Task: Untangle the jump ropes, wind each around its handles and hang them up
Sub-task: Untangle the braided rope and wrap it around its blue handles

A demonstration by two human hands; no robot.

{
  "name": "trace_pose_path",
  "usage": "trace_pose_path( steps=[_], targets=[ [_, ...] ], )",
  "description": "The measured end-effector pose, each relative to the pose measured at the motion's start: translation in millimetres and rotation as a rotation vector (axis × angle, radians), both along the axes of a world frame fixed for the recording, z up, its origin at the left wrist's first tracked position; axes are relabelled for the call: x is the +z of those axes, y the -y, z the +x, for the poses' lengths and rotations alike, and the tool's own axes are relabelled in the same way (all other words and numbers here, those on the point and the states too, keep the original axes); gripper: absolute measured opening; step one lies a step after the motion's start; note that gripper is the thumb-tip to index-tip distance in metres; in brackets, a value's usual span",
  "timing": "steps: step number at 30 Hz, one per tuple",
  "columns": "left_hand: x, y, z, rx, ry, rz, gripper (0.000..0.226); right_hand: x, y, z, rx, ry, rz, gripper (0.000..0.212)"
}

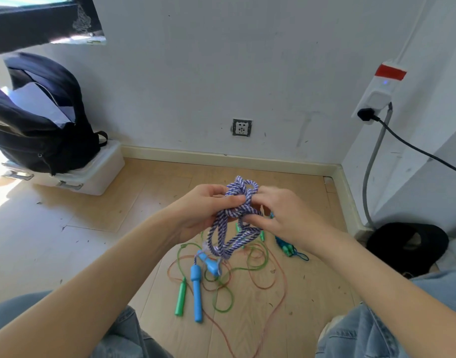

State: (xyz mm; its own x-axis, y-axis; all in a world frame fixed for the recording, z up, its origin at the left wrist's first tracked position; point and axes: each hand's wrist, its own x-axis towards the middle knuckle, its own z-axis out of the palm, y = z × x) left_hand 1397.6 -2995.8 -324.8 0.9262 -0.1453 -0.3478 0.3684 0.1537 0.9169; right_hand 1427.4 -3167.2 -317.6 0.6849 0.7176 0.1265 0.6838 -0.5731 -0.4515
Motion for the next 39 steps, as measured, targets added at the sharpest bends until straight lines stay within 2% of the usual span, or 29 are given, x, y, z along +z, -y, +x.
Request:
trace_pose_path(
  steps=[2,4,5,8,9,10,11,13,15,16,17,19,22,24,27,28,30,32,33,34,35,37,39],
  targets=[
    [0.9,-1.6,1.7,-0.019,-0.022,-0.019,0.020,3.5,1.3,0.6,0.003,-0.004,0.043,0.023],
    [1.4,-6.2,2.8,-0.067,-0.057,-0.036,0.024,6.3,5.9,4.3,-0.083,-0.127,0.110,0.030],
    [0.5,-7.2,2.3,-0.091,-0.058,0.032,0.025,6.5,7.6,5.7,-0.147,-0.218,0.193,0.028],
    [-7.7,-6.7,0.0,-0.170,0.005,0.560,0.018,7.2,15.2,15.9,-0.419,-0.462,0.635,0.023],
    [-8.6,-6.4,-0.7,-0.143,0.004,0.638,0.011,9.2,19.4,20.1,-0.523,-0.504,0.776,0.024],
    [-8.0,-7.3,-0.5,-0.096,-0.007,0.644,0.009,10.1,23.7,24.3,-0.606,-0.504,0.832,0.025],
    [-7.2,-9.3,0.9,-0.042,-0.019,0.604,0.010,10.6,26.6,27.7,-0.652,-0.471,0.780,0.024],
    [-2.7,-9.9,1.7,0.048,-0.030,0.472,0.013,7.4,28.1,30.0,-0.622,-0.354,0.441,0.011],
    [0.7,-8.3,0.4,0.069,-0.020,0.429,0.016,2.0,24.2,23.4,-0.526,-0.191,0.128,0.040],
    [0.9,-6.4,-0.7,0.052,-0.009,0.448,0.019,1.9,20.9,18.2,-0.436,-0.109,0.088,0.052],
    [0.1,-3.8,-1.9,0.026,0.004,0.466,0.023,3.9,16.6,12.3,-0.316,-0.051,0.095,0.054],
    [-1.3,0.9,-3.0,-0.036,0.036,0.464,0.025,5.2,8.0,4.9,-0.094,-0.051,0.079,0.039],
    [-0.7,4.1,-3.6,-0.112,0.074,0.463,0.021,-0.1,0.7,0.0,-0.057,-0.047,0.014,0.014],
    [-3.1,1.0,-2.3,-0.116,0.071,0.506,0.025,1.8,3.7,4.5,-0.141,-0.054,0.143,0.010],
    [-9.5,-6.2,-1.2,-0.112,0.036,0.615,0.029,15.8,25.5,25.9,-0.522,-0.090,0.518,0.012],
    [-10.5,-7.6,-1.8,-0.099,0.031,0.628,0.029,18.7,32.5,31.2,-0.600,-0.133,0.520,0.014],
    [-11.1,-7.8,-2.1,-0.075,0.039,0.630,0.031,13.6,34.7,31.3,-0.573,-0.186,0.246,0.027],
    [-10.8,-4.9,-1.1,-0.068,0.061,0.628,0.031,3.4,24.6,17.4,-0.402,-0.167,-0.015,0.056],
    [-10.1,-2.8,-1.0,-0.070,0.070,0.622,0.029,0.1,17.1,9.4,-0.295,-0.145,-0.068,0.065],
    [-9.3,0.2,-1.5,-0.082,0.075,0.606,0.026,-2.1,10.2,3.2,-0.185,-0.122,-0.064,0.064],
    [-8.9,3.4,-2.3,-0.105,0.082,0.586,0.023,-3.4,5.6,0.2,-0.101,-0.093,-0.046,0.054],
    [-8.4,9.3,-4.0,-0.161,0.083,0.577,0.022,-1.6,2.3,1.3,-0.072,-0.024,-0.072,0.022],
    [-9.8,9.3,-3.6,-0.155,0.063,0.582,0.026,-1.3,1.9,3.3,-0.094,0.015,-0.091,0.014]
  ],
)
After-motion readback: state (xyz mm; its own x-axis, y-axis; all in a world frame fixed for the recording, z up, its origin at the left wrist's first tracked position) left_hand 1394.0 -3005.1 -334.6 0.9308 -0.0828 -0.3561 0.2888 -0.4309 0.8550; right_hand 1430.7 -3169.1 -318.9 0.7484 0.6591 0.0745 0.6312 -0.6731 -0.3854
